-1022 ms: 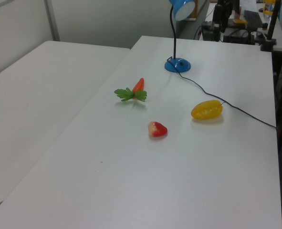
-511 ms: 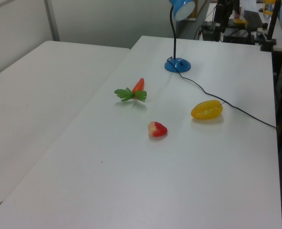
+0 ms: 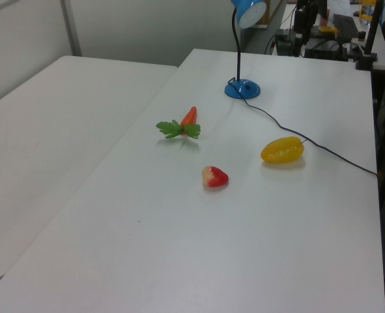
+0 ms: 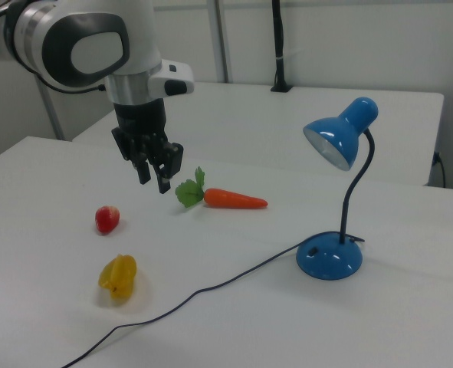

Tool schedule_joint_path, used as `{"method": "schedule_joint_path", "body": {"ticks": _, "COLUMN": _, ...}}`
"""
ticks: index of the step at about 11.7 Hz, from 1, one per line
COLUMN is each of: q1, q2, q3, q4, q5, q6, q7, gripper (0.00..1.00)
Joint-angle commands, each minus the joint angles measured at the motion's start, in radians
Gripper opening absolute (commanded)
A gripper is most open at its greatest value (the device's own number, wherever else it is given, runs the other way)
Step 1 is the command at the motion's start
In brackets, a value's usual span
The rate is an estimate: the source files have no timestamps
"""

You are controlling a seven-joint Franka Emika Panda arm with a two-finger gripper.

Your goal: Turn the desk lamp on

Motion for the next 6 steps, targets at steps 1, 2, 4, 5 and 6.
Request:
{"method": "schedule_joint_path", "body": {"ticks": 1, "q1": -0.022, "q2": -0.003, "q3": -0.008, "q4": 0.006, "q5": 0.01, "q6": -0.021, "q7": -0.008, "gripper": 0.01}}
{"method": "schedule_joint_path", "body": {"ticks": 2, "q1": -0.041, "q2": 0.0, "q3": -0.004, "q4": 0.006, "q5": 0.013, "q6": -0.019, "q7": -0.008, "gripper": 0.0}}
{"method": "schedule_joint_path", "body": {"ticks": 4, "q1": -0.11, "q2": 0.002, "q3": 0.04, "q4": -0.01, "q5": 0.017, "q6": 0.022, "q7": -0.006, "gripper": 0.0}}
{"method": "schedule_joint_path", "body": {"ticks": 5, "q1": -0.184, "q2": 0.0, "q3": 0.106, "q4": -0.027, "q5": 0.017, "q6": 0.065, "q7": 0.013, "gripper": 0.0}}
{"method": "schedule_joint_path", "body": {"ticks": 6, "q1": -0.249, "q2": 0.0, "q3": 0.166, "q4": -0.043, "q5": 0.017, "q6": 0.112, "q7": 0.059, "gripper": 0.0}}
